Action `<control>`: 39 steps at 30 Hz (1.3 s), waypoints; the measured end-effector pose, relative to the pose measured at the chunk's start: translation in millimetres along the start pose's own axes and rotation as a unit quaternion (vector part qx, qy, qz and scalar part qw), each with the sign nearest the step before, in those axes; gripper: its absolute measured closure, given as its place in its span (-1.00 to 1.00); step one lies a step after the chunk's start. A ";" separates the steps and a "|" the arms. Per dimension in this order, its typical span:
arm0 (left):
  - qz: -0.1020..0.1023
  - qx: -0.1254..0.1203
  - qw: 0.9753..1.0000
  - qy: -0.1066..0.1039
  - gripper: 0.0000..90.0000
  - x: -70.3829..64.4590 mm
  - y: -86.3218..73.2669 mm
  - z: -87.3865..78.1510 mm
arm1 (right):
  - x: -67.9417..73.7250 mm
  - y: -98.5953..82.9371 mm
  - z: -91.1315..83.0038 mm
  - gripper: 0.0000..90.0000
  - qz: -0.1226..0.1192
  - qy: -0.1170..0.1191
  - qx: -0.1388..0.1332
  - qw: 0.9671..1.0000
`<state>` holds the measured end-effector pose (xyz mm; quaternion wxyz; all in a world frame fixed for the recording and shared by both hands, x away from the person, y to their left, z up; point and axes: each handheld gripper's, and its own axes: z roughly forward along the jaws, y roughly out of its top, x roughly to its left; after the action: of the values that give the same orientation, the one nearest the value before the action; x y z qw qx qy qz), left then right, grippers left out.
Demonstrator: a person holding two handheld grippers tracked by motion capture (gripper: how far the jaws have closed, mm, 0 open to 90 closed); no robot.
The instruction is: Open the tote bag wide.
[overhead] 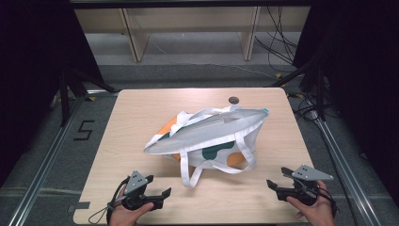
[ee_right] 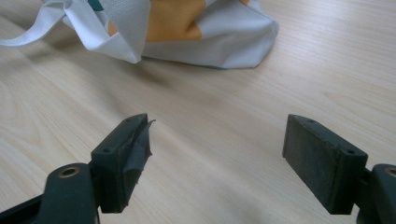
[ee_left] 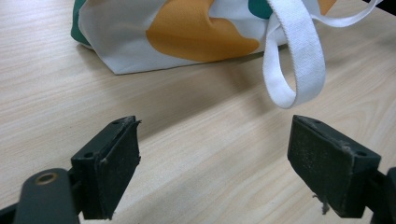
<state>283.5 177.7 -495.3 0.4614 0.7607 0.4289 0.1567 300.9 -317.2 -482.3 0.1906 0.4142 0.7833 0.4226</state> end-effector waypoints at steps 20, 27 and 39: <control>-0.004 0.011 1.000 0.006 -0.63 -2.2 -1.2 0.8 | 1.9 2.0 2.0 -0.56 -0.004 0.009 -0.007 1.000; 0.008 0.006 1.000 0.000 -0.17 -2.9 0.5 -2.6 | 5.1 9.1 -0.9 -0.28 -0.009 0.011 0.001 1.000; 0.040 -0.002 0.999 -0.012 0.94 -6.7 16.9 -8.5 | 11.5 54.4 -14.3 0.88 -0.063 0.058 -0.038 0.996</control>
<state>282.8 173.7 -475.7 0.4612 0.7782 0.3925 0.1663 311.5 -298.8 -429.0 0.1866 0.3316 0.8007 0.4626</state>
